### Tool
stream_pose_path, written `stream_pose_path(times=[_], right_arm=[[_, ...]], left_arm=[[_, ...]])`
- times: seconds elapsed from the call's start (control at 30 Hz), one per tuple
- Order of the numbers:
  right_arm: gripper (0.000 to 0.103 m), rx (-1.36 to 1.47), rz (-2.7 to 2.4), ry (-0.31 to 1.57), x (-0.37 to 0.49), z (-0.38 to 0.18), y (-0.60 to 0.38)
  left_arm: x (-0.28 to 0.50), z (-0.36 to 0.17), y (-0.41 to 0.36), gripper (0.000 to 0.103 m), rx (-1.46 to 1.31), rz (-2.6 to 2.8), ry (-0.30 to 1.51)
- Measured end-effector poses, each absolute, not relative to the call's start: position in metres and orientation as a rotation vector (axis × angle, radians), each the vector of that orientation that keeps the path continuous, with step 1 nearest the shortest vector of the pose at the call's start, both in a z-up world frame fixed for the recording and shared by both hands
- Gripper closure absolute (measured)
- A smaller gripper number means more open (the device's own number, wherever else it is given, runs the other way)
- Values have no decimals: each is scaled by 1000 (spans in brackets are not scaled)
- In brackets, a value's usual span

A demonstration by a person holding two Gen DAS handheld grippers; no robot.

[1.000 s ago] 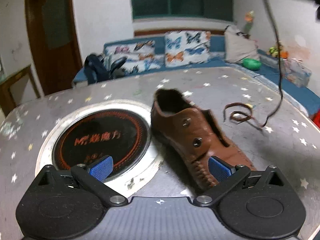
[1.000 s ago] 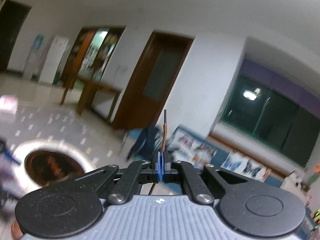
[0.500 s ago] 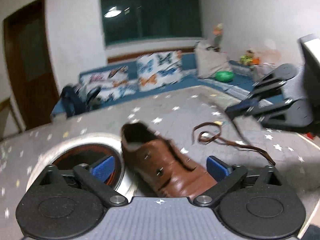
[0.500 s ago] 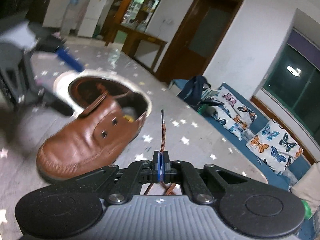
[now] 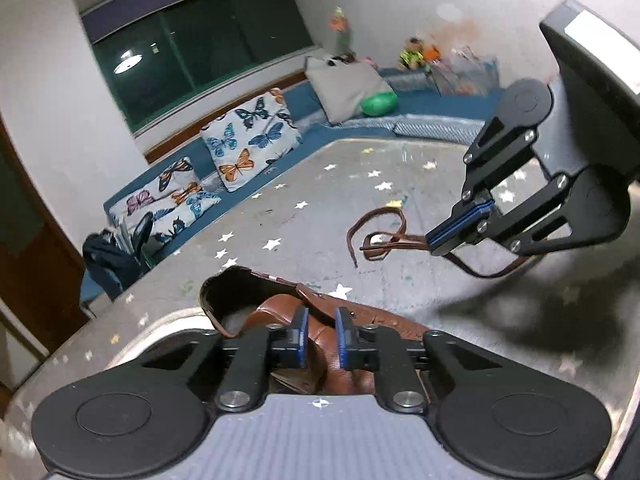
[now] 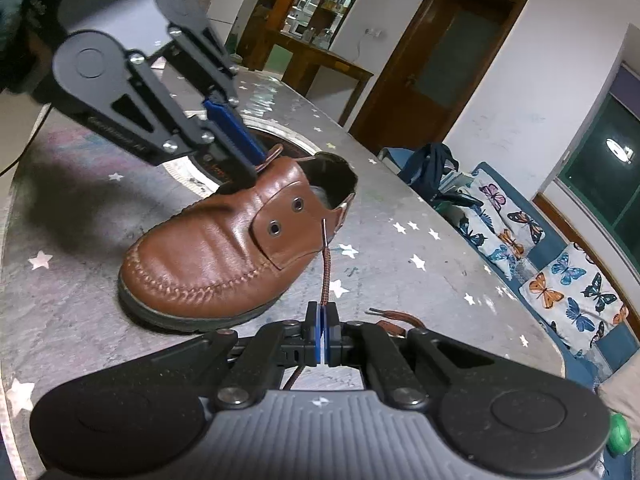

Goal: Lace up shoes with both hands
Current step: 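Grasp the shoe's eyelet flap with the left gripper while the right gripper brings the lace tip to it, then push the lace tip through the eyelet with the right gripper while the left gripper holds the flap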

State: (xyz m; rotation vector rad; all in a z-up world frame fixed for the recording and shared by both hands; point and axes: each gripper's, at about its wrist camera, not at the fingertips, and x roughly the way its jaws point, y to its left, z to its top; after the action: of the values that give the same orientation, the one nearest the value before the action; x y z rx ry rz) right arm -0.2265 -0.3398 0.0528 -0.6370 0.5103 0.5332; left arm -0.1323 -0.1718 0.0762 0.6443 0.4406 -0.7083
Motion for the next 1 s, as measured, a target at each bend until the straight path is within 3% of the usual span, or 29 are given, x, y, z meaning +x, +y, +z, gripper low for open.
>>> stream_pose_path(times=[0.17, 0.53, 1.0], right_arm=[[102, -642, 544, 517, -220, 50, -339], [102, -643, 555, 513, -218, 50, -339], [102, -646, 568, 514, -220, 46, -341]], left_arm=[[-126, 69, -180, 95, 757, -754, 460], [-106, 60, -210, 96, 947, -770, 546], [-91, 62, -204, 96, 903, -780, 605]])
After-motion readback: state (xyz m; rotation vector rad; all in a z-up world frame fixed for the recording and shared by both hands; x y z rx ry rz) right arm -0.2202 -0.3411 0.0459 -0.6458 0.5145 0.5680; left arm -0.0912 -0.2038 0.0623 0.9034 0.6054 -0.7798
